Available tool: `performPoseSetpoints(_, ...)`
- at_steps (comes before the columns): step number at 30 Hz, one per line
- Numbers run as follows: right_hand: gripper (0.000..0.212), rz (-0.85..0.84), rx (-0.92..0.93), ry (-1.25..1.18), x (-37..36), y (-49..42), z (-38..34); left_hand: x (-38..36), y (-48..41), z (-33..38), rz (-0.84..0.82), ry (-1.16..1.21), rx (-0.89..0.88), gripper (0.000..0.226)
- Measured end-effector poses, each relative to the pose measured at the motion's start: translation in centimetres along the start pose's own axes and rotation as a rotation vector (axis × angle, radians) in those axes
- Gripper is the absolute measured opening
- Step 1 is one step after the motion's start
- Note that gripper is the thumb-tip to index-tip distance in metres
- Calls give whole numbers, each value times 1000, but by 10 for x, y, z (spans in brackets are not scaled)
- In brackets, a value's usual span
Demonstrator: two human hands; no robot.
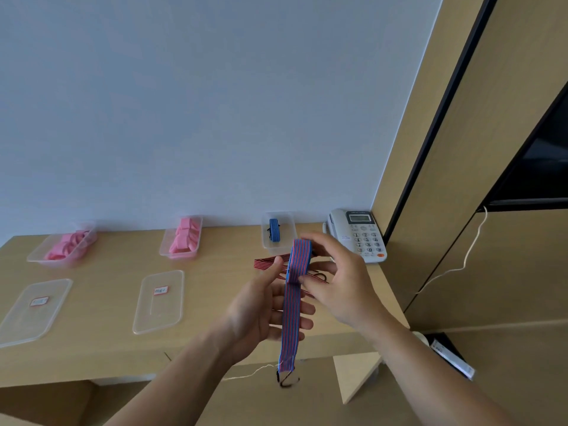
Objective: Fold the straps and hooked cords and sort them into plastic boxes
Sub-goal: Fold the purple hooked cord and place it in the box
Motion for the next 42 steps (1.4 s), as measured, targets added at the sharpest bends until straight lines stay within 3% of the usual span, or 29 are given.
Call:
performPoseSetpoints(9, 35, 72, 309, 239, 0, 25, -27, 8, -2, 3, 54, 120, -10, 74)
performPoseSetpoints(17, 31, 31, 318, 282, -9, 35, -22, 17, -4, 17, 82, 179, -67, 40)
performPoseSetpoints(22, 18, -44, 333, 312, -19, 35, -22, 23, -6, 23, 102, 173, -92, 50)
performPoseSetpoints(25, 13, -9, 263, 253, -12, 27, -21, 21, -7, 24, 86, 145, -111, 62)
performPoseSetpoints(27, 22, 0, 119, 154, -7, 19, -13, 17, -7, 27, 55, 102, -145, 53)
performPoseSetpoints(30, 53, -147, -240, -43, -20, 13, 19, 10, -2, 36, 13, 5, -213, 36)
performPoseSetpoints(32, 59, -308, -419, -168, -36, 13, 32, 7, 1, 40, -15, -30, -245, 32)
performPoseSetpoints(35, 54, -390, -443, -285, -41, 9, 28, 3, 4, 40, -54, -42, -261, 36)
performPoseSetpoints(38, 56, -283, -453, -296, -29, 3, 32, 5, 3, 35, -47, 4, -232, 51)
performPoseSetpoints(42, 52, -224, -435, -400, -28, -4, 34, 17, 2, 37, 47, -61, -298, 51)
Point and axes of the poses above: each hand's wrist, its own y-axis away from the middle knuckle, its own x-axis out of the back of the hand, z = x × y, the point moved 10 cm from there along -y, towards the middle knuckle, and after that the axes turned 2 degrees about y, right-handed, at the moved point
